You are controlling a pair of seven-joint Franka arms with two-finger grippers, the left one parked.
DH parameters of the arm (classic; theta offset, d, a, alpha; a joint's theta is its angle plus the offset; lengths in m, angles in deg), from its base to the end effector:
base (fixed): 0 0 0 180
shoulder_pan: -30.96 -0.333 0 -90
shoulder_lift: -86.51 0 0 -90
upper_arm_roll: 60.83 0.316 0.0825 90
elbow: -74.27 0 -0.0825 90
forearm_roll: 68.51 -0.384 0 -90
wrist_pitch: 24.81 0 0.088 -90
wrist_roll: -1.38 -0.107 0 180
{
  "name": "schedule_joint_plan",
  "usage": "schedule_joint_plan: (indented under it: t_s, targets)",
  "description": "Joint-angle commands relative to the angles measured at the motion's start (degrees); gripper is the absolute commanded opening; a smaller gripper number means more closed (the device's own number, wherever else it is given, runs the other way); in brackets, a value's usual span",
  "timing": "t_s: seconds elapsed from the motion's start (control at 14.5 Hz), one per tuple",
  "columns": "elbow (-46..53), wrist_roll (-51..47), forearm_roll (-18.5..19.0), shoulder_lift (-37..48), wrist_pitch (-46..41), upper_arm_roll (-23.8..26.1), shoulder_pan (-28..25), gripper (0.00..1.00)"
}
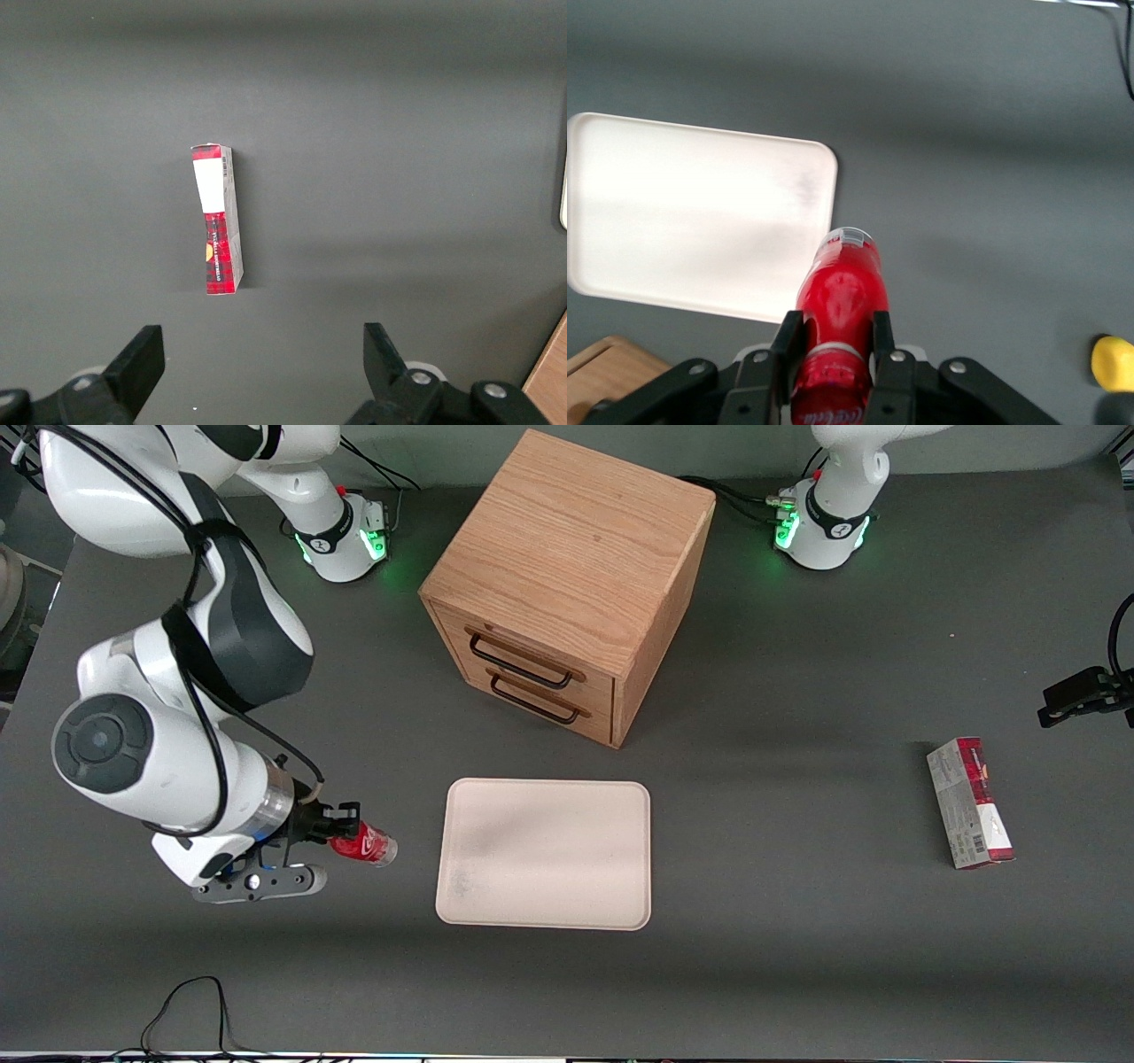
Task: Place coke bottle on tray
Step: 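Carry the bottle over the tray edge and lower it onto the tray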
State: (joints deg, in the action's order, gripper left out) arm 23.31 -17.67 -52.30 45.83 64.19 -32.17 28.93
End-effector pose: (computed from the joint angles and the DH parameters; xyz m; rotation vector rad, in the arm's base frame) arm 0.6987 0.2196 0.5111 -3.1001 -0.1331 -0.0030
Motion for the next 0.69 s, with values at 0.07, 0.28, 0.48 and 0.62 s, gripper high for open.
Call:
schedule_joint_plan:
  t_s: [0.07,0.28,0.48,0.62]
  targets:
    - [2.88,-0.89,1.37,-0.98,1.51,3.94,-1.13,0.04]
    - [2.01,-0.98,1.54,-3.43,6.71,4.22,-2.80,0.06]
    - [1.30,-1.07,7.49,-7.56,10.40,4.22,-5.17,0.08]
    - [0.60,-1.07,9.19,-9.76,12.95,4.22,-5.35,0.09]
